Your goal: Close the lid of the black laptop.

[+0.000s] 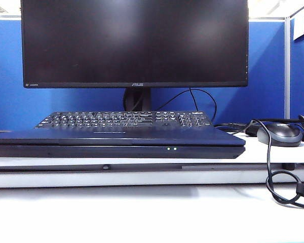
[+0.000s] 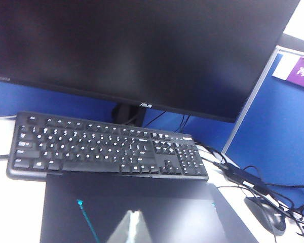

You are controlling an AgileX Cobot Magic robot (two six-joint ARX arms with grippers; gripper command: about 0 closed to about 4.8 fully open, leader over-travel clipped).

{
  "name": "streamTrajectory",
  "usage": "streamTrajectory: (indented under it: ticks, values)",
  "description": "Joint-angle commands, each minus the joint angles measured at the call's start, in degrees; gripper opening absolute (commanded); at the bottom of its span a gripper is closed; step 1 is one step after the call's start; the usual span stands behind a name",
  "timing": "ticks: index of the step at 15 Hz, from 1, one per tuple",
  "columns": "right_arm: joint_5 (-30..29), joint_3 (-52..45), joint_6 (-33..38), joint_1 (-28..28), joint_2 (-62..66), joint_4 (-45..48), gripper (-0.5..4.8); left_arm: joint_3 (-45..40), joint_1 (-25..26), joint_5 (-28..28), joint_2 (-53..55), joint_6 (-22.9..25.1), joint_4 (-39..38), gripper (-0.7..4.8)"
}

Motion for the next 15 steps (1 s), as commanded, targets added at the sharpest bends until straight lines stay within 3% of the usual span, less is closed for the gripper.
streamTrajectory:
  ticks: [1, 6, 9, 12, 15]
  values:
    - [0.5, -4.6, 1.5, 0.0, -5.1, 2.4, -0.01, 0.1, 0.0, 0.4, -0.1, -0.1, 1.1, -0.03]
    - [1.0, -9.2, 4.2, -0.2, -11.4, 1.7, -0.01, 0.1, -0.1, 1.6, -0.1, 0.2, 1.1, -0.03]
    - [3.7, -10.6, 1.7, -0.3, -11.4, 2.4, -0.01, 0.0, -0.1, 1.8, -0.1, 0.8, 1.1, -0.03]
    - [3.5, -17.3, 1.9, -0.3, -11.4, 7.8, -0.01, 0.0, -0.1, 1.9, -0.1, 0.7, 1.1, -0.03]
    - [6.6, -24.8, 3.0, -0.3, -11.4, 19.5, -0.01, 0.0, -0.1, 1.8, -0.1, 0.7, 1.1, -0.03]
